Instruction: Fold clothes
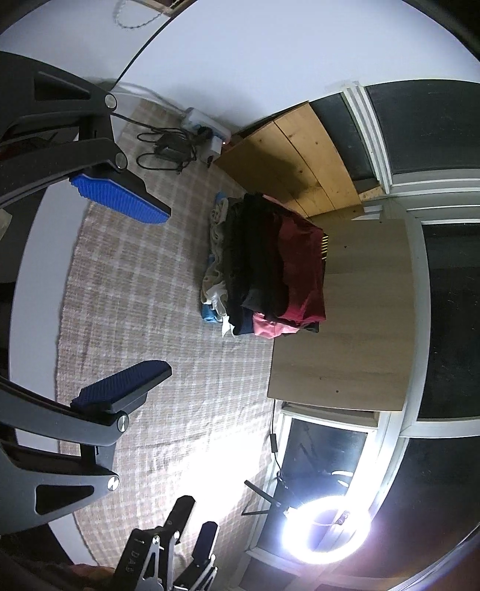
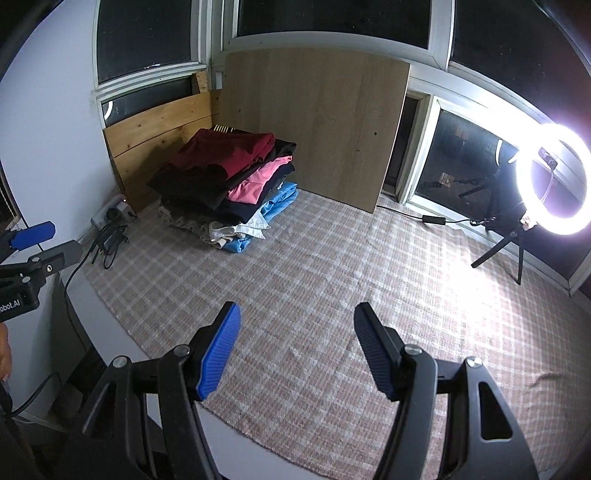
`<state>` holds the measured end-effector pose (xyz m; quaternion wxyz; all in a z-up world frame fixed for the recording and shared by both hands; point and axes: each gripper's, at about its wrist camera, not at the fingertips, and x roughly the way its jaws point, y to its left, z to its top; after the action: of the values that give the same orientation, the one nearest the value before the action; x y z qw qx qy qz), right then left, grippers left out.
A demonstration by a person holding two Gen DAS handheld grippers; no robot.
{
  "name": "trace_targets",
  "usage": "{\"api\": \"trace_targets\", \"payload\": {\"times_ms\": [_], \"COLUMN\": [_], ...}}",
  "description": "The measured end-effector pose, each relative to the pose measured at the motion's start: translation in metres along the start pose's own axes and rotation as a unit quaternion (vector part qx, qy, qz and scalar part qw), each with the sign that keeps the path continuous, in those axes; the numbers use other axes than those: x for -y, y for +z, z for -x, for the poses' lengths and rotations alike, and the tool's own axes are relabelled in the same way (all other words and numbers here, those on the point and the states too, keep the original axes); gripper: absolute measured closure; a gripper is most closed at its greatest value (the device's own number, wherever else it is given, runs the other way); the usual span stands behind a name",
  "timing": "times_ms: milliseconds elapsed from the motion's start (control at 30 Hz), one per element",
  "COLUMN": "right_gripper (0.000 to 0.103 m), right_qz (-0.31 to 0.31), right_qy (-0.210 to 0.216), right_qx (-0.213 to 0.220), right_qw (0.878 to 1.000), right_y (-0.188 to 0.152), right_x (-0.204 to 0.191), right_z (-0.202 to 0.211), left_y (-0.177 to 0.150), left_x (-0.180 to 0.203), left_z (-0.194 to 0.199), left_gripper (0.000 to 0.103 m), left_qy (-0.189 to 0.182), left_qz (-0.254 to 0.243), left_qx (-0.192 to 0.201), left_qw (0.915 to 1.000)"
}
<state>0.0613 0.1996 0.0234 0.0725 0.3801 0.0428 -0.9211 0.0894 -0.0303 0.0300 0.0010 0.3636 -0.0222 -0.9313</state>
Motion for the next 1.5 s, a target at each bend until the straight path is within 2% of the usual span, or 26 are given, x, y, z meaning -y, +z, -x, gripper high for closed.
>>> {"api": "trace_targets", "payload": {"times_ms": [233,400,767,1100,1500], "right_gripper": [0.040,0.040,0.040,0.040,0.040], "right_qz": [-0.006,-0.006,-0.015,-0.014,-0.012], "right_qy": [-0.003,-0.006,-0.007,-0.011,-0.009], "right_qx": [0.000,0.001,-0.002,-0.005,-0.006], "right_qw": [1.000,1.000,1.000,1.000,1.000], "right_y": [-0.0024,-0.0037,-0.0068,-0.0070,-0.0036], "right_x": [0.0002,-0.0003,0.0035,0.0053,0.0069], "right_z": [0.0022,0.0033,0.0037,0.0008,-0.0061], "left_y": [0.0005,0.0008,0.0020,0.0052,0.0095], "left_x": [-0.0004,0.0015,0.0027,0.0067,0.0079], "left_z": [-0.0029,0.0013,-0.0023,-0.0007,-0.0017], "left_gripper": [0.028,0.028,0.028,0.028,0.028], "left_qy": [-0.004,-0.002,-0.007,-0.034,-0.028], "left_qz": [-0.006,-0.016,-0.015,-0.012,-0.010], "left_qx": [-0.009,0.005,-0.007,-0.005,-0.003], "left_qw": [0.9999,0.9999,0.9998,0.9993,0.9996]}}
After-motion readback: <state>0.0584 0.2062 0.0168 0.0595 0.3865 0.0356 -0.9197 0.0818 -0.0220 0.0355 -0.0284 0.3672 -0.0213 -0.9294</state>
